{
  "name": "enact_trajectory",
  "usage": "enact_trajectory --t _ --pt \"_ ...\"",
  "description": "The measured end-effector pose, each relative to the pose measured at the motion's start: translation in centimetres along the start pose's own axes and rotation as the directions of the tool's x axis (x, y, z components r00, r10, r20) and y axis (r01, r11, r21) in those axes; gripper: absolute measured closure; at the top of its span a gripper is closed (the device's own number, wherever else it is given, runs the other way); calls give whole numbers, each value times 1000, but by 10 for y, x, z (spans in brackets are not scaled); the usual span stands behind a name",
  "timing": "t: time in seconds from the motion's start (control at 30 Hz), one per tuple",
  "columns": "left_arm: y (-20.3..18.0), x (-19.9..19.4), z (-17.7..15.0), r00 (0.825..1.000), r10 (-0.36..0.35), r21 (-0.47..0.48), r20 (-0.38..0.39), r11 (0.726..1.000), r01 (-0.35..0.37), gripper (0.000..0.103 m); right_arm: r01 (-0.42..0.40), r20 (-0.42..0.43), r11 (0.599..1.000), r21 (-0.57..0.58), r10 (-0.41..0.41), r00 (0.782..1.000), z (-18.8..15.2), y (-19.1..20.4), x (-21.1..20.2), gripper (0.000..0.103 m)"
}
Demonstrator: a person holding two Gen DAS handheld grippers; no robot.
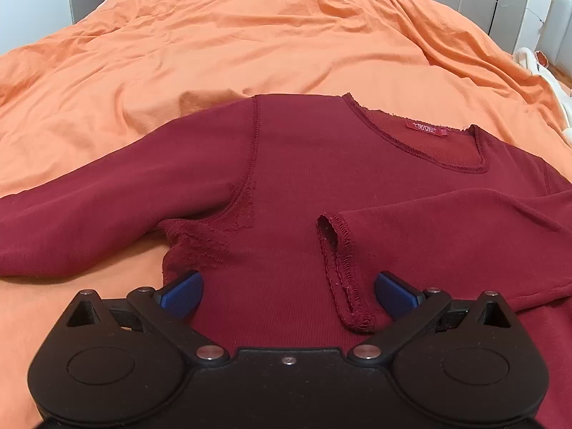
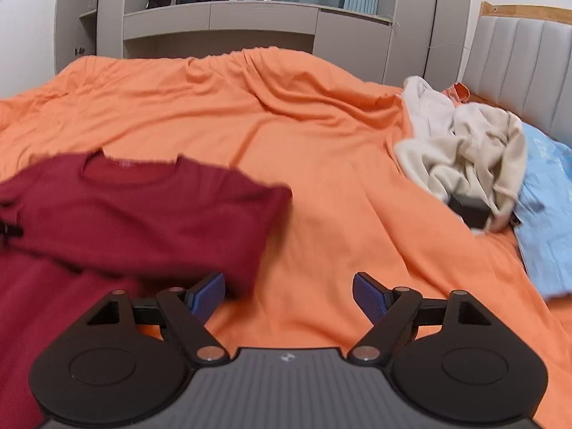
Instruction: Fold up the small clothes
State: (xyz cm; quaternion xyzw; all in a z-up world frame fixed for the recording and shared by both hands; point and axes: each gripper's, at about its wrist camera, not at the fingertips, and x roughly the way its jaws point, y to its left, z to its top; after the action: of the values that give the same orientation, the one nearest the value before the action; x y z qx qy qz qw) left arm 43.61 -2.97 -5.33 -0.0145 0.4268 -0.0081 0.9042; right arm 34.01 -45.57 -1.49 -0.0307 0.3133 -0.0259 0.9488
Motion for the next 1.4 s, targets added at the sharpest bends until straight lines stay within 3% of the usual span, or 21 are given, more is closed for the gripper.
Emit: enact_trajectory --t 0.1,0.17,0.27,0.33,0.57,0.73,0.87,0.93,1.07,1.13,1.2,1.27,1.4 --pt "0 0 -1 1000 5 5 -2 1000 -5 0 -11 16 999 30 10 1000 -9 -2 0 22" --pt "0 0 -1 1000 8 6 -3 1000 -8 0 -43 9 999 22 42 999 -9 1 8 30" --pt "0 0 -2 1000 7 4 -1 1000 -7 0 -69 18 998 2 69 997 -5 14 21 54" --pt "0 0 -2 1000 6 3 -1 1000 -6 0 -51 34 998 -21 52 998 -3 23 27 91" --pt "-1 0 -1 1000 8 6 -1 1000 -8 0 -48 -5 999 -25 48 999 -6 23 -3 95" --pt "-1 0 -2 1000 9 10 1 1000 -9 0 -47 -98 998 -32 44 994 -17 24 12 95" --pt "1 -2 -1 1000 5 0 5 1000 -5 0 -55 -126 998 -38 50 991 -13 22 11 85" --pt "3 -8 1 1000 -4 -10 10 1000 4 0 -70 -139 997 -27 66 988 -9 18 4 48" --pt "12 -31 -1 997 -64 -34 48 997 65 0 -53 -99 997 -57 47 994 5 17 -11 28" --pt "18 -46 -2 994 -76 -42 80 996 79 0 -39 -64 998 -48 36 997 15 14 -17 8" --pt "30 -62 -4 990 -69 -59 125 995 77 0 -41 -21 999 -13 40 999 24 12 -22 1" --pt "43 -76 -5 985 -51 -73 165 995 64 0 -57 31 998 35 56 998 31 13 -25 0" --pt "81 -97 -4 969 64 -113 240 993 -38 0 -117 91 986 123 106 990 40 23 -22 0"
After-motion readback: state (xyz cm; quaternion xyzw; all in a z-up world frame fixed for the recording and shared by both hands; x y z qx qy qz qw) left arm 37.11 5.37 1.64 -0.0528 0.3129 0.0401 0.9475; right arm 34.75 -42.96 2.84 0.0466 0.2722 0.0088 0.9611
